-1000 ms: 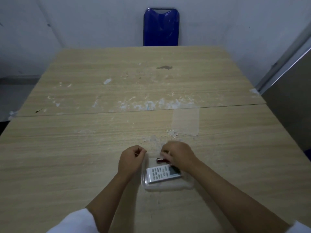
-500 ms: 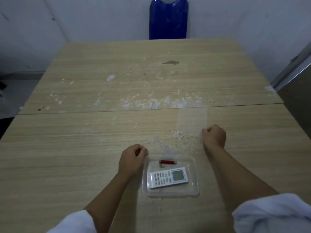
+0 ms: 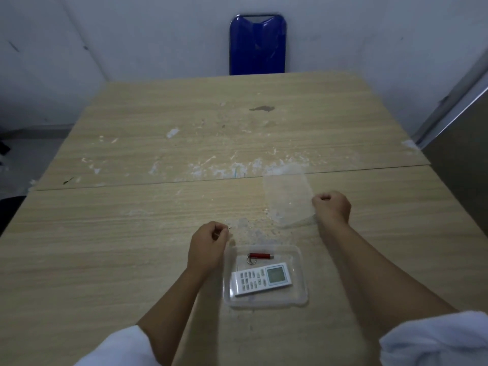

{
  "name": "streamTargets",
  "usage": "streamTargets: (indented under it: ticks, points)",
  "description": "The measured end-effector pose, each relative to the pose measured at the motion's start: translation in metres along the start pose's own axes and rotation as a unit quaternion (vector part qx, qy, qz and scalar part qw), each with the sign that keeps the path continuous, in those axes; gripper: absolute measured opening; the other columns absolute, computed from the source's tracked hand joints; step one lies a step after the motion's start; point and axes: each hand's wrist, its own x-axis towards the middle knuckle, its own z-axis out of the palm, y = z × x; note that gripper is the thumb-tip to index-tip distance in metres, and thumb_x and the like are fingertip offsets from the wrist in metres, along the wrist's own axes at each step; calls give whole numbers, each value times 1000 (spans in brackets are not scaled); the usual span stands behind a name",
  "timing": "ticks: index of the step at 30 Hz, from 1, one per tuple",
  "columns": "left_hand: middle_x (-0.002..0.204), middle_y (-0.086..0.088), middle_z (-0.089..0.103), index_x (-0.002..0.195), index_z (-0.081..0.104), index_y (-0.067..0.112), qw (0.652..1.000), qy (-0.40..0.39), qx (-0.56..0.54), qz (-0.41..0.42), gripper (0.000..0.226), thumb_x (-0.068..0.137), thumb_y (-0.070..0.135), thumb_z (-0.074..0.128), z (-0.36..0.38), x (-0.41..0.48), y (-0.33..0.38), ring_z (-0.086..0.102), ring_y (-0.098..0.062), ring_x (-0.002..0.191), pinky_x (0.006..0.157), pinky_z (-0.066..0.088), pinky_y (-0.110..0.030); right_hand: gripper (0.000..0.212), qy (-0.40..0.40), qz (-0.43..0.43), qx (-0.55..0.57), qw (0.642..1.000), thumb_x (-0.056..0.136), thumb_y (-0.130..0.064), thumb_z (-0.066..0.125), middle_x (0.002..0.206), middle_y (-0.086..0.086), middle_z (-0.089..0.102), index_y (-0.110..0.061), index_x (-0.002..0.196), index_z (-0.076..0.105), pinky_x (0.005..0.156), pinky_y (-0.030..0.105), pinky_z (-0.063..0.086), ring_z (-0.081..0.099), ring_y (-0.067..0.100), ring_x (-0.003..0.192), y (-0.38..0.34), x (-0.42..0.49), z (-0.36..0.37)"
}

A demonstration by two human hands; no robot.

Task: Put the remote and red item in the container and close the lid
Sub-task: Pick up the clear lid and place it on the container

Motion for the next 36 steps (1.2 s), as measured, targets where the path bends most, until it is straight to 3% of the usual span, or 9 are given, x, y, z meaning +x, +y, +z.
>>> streamTargets:
  ticks: [5,11,15,18,21,24,28,32,36]
  points:
    - [85,-1,64,103,64,6,978,-4,-196,-75,17,89,12,58,-2,13,40,63,-17,79,70,54,-24,4,-39,-199,-1,979,75,-1,65,72,4,63,-2,78,68,58,22,39,53,18,62,-25,-27,-20]
    - [121,-27,51,136,33,-7,805,-85,-515,-282,53,95,22,50,-23,22,78,58,-35,110,87,52,-38,6,-114,-408,-67,903,78,-3,68,72,-2,64,-10,77,67,54,20,39,48,14,50,-29,-70,-35]
    - [134,-26,43,132,34,-12,751,-71,-566,-332,52,95,21,50,-34,18,70,54,-36,120,89,52,-38,5,-148,-493,-96,852,79,-5,69,77,4,71,-10,80,68,60,28,47,52,14,61,-20,-94,-42]
    - [117,-24,48,89,51,-10,775,-72,-531,-335,17,96,4,44,-36,10,56,59,-25,82,58,61,-27,5,-176,-501,-106,841,78,-8,71,79,2,72,-13,80,69,61,24,44,48,9,62,-9,-104,-44]
    - [108,-23,56,120,46,-13,806,-112,-488,-315,27,94,-6,41,-38,-8,43,62,-28,90,82,54,-36,13,-158,-431,-57,887,78,-13,72,89,1,65,-14,90,68,60,18,42,52,15,62,5,-112,-46]
    - [96,-15,58,139,33,-3,824,-134,-467,-291,48,92,-11,42,-39,-28,41,63,-27,93,58,62,-26,31,-71,-283,-28,956,81,-17,71,103,-1,48,-14,111,62,66,16,41,51,16,74,18,-116,-43]
    - [94,-18,60,129,41,7,859,-145,-406,-275,43,90,-11,46,-35,-51,32,64,-24,80,47,60,-26,35,-122,-36,95,987,85,-14,64,92,4,57,-11,119,60,72,29,47,55,17,78,39,-126,-36]
    - [90,-16,65,119,56,4,964,-64,-166,-199,33,87,4,55,-20,-65,11,62,-23,70,67,57,-37,30,-107,-30,54,992,82,-8,58,100,9,69,-7,111,67,83,36,53,63,23,89,56,-140,-33]
    - [96,-15,72,110,67,5,995,-13,4,-99,28,84,14,62,-17,-79,4,67,-28,88,82,53,-35,31,-73,-114,-36,990,83,-3,56,103,17,68,-4,112,66,80,31,50,62,27,87,65,-150,-34]
